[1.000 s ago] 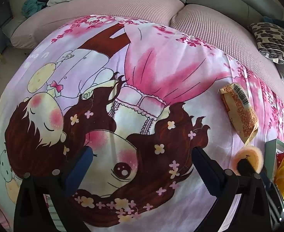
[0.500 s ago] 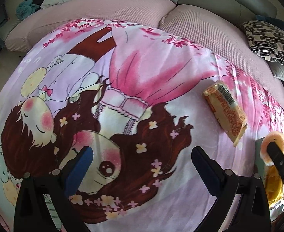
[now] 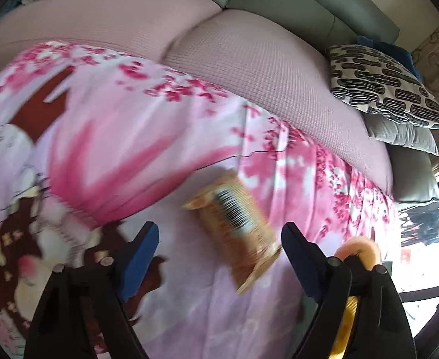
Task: Organize snacks
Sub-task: 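Grasp cream pudding cup with right tool while left tool grasps tan biscuit pack, then carry pudding cup and biscuit pack into the tray and release both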
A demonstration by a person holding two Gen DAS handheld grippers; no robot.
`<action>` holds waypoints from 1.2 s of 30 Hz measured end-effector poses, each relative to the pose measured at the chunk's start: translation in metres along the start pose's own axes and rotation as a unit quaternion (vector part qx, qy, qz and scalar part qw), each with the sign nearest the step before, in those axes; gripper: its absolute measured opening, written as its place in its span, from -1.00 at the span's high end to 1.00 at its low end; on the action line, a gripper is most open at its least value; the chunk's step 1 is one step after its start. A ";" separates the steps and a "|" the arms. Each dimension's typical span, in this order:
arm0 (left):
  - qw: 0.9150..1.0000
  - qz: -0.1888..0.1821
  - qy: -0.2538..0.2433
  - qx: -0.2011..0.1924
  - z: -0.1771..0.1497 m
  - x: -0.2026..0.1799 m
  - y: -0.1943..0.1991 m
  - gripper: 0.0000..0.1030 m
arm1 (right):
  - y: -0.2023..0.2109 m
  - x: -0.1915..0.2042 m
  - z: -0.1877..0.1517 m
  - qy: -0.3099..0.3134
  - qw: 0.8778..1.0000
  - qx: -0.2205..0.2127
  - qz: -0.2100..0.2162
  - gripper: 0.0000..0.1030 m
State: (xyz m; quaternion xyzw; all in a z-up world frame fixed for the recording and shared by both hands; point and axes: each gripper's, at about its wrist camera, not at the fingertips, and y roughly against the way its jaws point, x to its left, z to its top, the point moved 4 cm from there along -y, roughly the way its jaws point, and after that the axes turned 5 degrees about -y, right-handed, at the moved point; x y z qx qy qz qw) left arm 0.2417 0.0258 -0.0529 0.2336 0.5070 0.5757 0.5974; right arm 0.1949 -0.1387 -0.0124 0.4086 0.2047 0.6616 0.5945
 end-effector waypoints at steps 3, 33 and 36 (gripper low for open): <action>1.000 0.010 -0.001 0.016 0.005 -0.004 -0.017 -0.54 | -0.003 -0.004 0.003 -0.003 1.000 -0.001 -0.002 0.20; 0.998 -0.044 -0.010 -0.051 -0.081 -0.011 0.069 0.31 | 0.067 -0.005 -0.038 -0.004 1.000 0.000 0.001 0.20; 0.997 -0.045 -0.016 -0.062 -0.092 -0.016 0.083 0.31 | 0.081 -0.008 -0.048 -0.004 1.000 -0.004 -0.005 0.20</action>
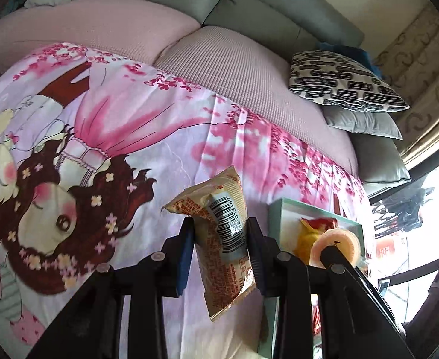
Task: Organize snacks
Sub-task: 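Carry pudding cup and biscuit pack into the tray and release both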
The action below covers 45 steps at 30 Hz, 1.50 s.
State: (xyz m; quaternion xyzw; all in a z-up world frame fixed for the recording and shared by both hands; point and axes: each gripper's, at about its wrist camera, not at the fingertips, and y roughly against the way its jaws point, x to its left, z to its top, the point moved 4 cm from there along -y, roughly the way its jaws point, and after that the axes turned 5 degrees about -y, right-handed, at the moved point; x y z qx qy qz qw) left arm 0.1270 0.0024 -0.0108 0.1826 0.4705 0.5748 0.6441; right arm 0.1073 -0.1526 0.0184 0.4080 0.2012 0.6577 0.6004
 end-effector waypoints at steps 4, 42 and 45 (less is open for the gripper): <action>1.000 -0.007 -0.007 -0.012 -0.010 -0.003 0.015 0.31 | 0.016 -0.006 -0.011 -0.004 1.000 -0.004 -0.005 0.20; 0.986 -0.029 -0.159 0.047 -0.074 -0.113 -0.023 0.31 | 0.038 -0.152 -0.024 -0.121 0.988 0.029 -0.087 0.20; 0.984 -0.034 -0.163 0.057 -0.078 -0.116 -0.028 0.31 | 0.035 -0.153 -0.026 -0.122 0.988 0.034 -0.086 0.20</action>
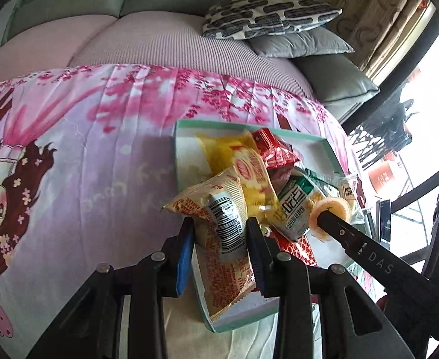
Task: Organize snacks
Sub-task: 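Carry pudding cup and biscuit pack into the tray and release both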
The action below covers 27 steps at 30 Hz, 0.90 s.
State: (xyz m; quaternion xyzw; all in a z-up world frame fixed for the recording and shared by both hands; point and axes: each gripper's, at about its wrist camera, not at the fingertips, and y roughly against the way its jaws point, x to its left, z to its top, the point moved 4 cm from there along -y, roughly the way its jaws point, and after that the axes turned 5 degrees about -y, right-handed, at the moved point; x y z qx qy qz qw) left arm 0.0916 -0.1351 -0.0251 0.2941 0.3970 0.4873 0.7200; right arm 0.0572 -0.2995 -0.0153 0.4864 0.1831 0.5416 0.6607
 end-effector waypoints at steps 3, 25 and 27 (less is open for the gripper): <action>1.000 -0.007 -0.004 0.011 -0.003 -0.004 -0.007 0.31 | -0.002 -0.001 0.000 -0.002 1.000 0.003 -0.001 0.20; 0.999 0.008 0.024 0.020 -0.001 0.015 -0.027 0.24 | -0.010 -0.001 -0.003 0.001 1.000 0.020 -0.005 0.05; 0.999 0.006 0.026 0.022 -0.002 0.016 -0.030 0.24 | -0.009 0.000 -0.003 0.003 1.000 0.019 -0.006 -0.02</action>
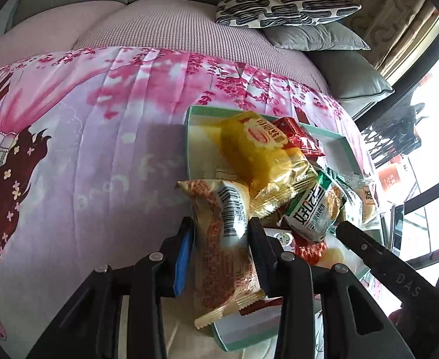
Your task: Organize snacks
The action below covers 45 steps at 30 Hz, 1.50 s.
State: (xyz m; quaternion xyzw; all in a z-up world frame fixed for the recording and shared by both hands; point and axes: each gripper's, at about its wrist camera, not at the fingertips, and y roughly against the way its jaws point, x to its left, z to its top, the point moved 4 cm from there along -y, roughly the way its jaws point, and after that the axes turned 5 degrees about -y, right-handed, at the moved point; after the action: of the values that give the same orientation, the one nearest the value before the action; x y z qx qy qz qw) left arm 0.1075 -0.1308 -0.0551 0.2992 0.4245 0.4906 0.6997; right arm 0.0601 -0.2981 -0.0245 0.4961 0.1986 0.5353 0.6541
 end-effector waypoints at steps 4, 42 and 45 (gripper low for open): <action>1.000 0.008 -0.011 0.000 0.000 -0.002 -0.003 0.24 | -0.001 0.002 -0.001 0.007 1.000 0.002 -0.002 -0.05; 0.973 0.219 0.039 -0.056 -0.020 0.058 0.068 -0.78 | 0.005 0.014 -0.001 0.047 0.998 -0.029 -0.008 -1.00; 0.967 0.244 0.049 -0.054 -0.024 0.067 0.074 -0.78 | 0.005 0.018 -0.002 0.054 0.998 -0.027 -0.006 -1.00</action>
State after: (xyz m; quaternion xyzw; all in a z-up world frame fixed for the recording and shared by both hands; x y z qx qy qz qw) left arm 0.0648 -0.0425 -0.0250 0.3313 0.3454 0.6822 0.5527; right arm 0.0619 -0.2813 -0.0166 0.4475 0.2216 0.5628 0.6587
